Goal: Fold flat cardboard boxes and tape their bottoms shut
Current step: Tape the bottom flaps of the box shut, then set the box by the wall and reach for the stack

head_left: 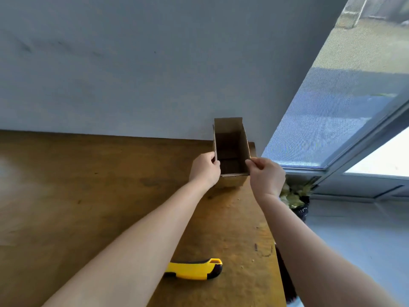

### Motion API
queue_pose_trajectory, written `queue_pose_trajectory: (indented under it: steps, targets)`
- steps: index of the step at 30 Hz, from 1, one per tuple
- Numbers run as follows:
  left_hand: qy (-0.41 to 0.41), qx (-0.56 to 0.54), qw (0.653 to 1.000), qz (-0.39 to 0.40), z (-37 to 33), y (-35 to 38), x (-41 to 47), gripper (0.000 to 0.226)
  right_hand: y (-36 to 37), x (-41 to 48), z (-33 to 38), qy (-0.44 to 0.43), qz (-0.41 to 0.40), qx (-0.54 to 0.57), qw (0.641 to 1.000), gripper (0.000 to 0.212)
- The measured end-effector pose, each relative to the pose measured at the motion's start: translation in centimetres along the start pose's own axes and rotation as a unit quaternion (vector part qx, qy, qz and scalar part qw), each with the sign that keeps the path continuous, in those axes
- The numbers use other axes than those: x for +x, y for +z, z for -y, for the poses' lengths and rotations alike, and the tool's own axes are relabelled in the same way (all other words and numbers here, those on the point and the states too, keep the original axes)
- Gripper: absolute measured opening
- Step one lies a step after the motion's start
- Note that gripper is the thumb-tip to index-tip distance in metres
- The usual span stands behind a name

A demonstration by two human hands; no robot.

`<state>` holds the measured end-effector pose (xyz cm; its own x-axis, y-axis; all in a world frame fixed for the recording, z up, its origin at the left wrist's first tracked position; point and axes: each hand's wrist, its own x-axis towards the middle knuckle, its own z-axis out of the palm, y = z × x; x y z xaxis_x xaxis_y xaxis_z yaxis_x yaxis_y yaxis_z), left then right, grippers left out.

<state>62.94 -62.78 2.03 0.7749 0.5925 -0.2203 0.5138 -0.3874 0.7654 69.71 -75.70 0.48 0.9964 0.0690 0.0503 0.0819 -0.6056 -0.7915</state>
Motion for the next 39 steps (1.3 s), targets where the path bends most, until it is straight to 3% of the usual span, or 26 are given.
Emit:
queue_pose_trajectory:
  steps: [7, 14, 19, 28, 39]
  targets:
    - [0.033, 0.028, 0.999, 0.008, -2.2, 2.3, 3.3, 0.044, -0.2, 3.7, -0.9, 0.008, -0.012, -0.006, 1.0, 0.02]
    - [0.06, 0.069, 0.996, 0.006, -2.6, 3.1, 4.3, 0.049, 0.5, 4.3, -1.3, -0.046, 0.033, -0.043, 0.997, 0.018]
    - [0.076, 0.079, 0.994, 0.012, -2.1, 1.9, 3.0, 0.053, 0.2, 3.8, -1.0, -0.063, 0.065, -0.032, 0.995, 0.041]
    - [0.108, 0.226, 0.962, -0.112, 1.9, -5.8, -4.0, 0.047, -1.2, -1.1, 2.6, -0.185, 0.059, -0.062, 0.979, 0.049]
    - [0.036, 0.396, 0.877, -0.271, 9.6, -17.6, -15.8, 0.047, 0.7, -11.9, 10.9, -0.396, 0.15, -0.165, 0.891, 0.055]
